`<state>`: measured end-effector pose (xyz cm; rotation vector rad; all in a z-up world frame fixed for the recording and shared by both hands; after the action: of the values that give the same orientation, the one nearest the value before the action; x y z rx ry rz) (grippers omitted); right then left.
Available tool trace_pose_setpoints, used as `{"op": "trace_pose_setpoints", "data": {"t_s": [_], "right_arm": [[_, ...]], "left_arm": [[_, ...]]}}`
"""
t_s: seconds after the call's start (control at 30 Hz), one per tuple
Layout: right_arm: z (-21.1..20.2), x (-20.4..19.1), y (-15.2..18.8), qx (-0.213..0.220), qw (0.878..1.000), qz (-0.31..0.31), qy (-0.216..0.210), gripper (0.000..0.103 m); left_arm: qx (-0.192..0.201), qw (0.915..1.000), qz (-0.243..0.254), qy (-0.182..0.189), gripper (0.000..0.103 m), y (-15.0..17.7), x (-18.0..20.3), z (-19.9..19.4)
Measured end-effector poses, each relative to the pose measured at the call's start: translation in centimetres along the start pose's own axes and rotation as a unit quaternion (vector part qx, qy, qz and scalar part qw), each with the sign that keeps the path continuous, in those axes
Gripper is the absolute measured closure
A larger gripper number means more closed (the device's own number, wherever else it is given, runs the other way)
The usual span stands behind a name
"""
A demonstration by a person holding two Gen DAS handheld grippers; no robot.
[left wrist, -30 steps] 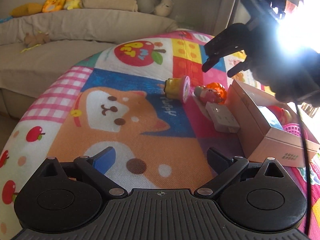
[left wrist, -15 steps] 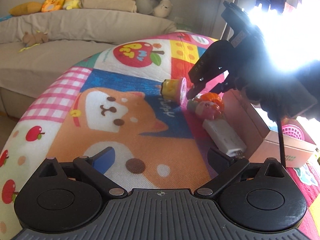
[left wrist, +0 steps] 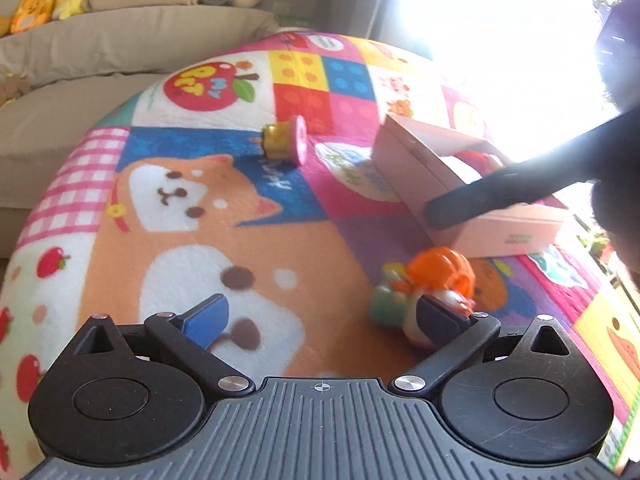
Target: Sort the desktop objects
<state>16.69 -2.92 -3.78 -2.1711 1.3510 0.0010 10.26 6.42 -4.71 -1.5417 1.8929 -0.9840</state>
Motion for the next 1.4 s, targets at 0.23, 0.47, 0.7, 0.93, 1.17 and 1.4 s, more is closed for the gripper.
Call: {"op": "trace_pose_setpoints", "data": {"t_s": [0.23,0.47,0.7,0.93,1.17,1.4], "right_arm": [[-10.4,5.3,0.2,0.208,0.975,0.009,0.081,0.037],[-11.7,9.8,4.1,0.226,0.965,0.018,0.130,0.035],[-12.5,15.3,5.7,0.251,0.949,0.091,0.167,0.033],[-12.1,12.1,7.3,0.241,0.961,0.075,0.114,0.026],[-5.5,3.4,7.6,0.171,0.985,0.009,0.014,0.024],[-1.2,1.8,4.5,0.153,0.986,0.060,-0.018,0.041]], "left_arm": [[0.029,0.9957,-0.026,-0.085,0.000,-9.2,-3.2,7.5],[0.000,0.9927,-0.018,-0.119,0.007,-12.9,-3.8,15.4],[-0.014,0.9938,0.001,-0.110,0.054,-11.9,-3.2,14.7],[0.016,0.9991,0.003,-0.038,0.056,-9.0,0.2,4.7],[0.044,0.9987,-0.022,-0.016,0.056,-5.6,1.2,-3.8],[0.020,0.9983,-0.039,0.038,0.056,-1.1,3.3,-6.5]]}}
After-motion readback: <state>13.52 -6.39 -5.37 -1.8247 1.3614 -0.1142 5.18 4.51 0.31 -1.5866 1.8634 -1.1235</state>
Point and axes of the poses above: each gripper's, at about its wrist camera, not at the fingertips, and z roughly the way its jaws point, x to its right, y to its underside, the point moved 10 cm from there along z, roughly the way its jaws point, and after that the axes turned 9 degrees about z, right-handed, at the moved point
